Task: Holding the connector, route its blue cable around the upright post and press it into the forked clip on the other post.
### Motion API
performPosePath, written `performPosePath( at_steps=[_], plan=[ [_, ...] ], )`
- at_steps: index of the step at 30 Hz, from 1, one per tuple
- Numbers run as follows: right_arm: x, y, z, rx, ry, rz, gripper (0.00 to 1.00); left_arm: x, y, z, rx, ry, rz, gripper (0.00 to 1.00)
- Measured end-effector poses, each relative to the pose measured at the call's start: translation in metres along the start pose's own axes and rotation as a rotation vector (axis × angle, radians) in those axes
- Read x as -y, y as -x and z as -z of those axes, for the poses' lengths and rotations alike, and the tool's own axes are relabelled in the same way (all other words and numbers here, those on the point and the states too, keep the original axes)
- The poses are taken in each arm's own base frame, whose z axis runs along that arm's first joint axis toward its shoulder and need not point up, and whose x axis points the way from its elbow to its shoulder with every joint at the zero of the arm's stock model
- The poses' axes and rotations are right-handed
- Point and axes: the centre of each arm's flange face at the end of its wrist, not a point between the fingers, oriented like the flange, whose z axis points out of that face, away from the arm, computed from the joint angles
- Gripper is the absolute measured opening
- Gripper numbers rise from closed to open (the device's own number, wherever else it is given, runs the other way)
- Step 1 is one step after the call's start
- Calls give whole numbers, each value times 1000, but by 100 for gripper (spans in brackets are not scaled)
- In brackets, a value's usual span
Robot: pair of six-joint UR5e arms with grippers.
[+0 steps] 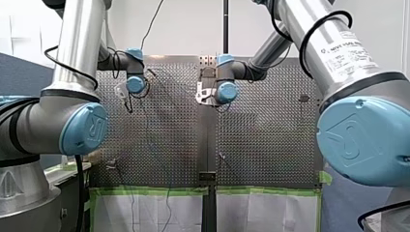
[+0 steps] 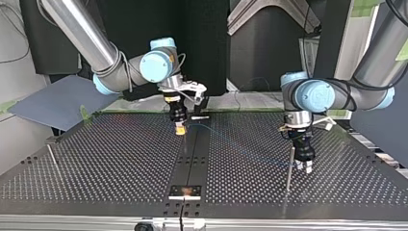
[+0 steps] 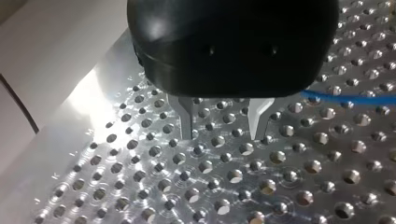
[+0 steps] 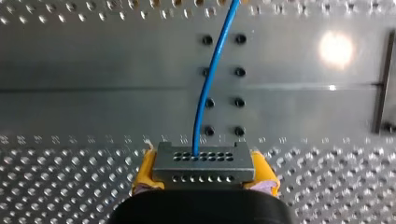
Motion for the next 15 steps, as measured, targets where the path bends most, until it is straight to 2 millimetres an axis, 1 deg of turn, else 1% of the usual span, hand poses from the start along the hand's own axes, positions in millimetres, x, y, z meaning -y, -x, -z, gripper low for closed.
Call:
performPosePath(
  at_steps=[4,7,11,15],
  plan=[
    [-12,-1,-6,-25,27,-11,0,-1,-3,-1,-17,-12,10,60],
    [-22,1,-11,-29,43,-14,0,-3,-11,-4,-44,-14,11,60],
    [-32,18,-15,6,71,-8,0,-7,-26,-5,-82,-2,3,60],
    [-41,36,-14,46,109,1,0,-8,-32,-5,-95,4,-1,60]
  ],
)
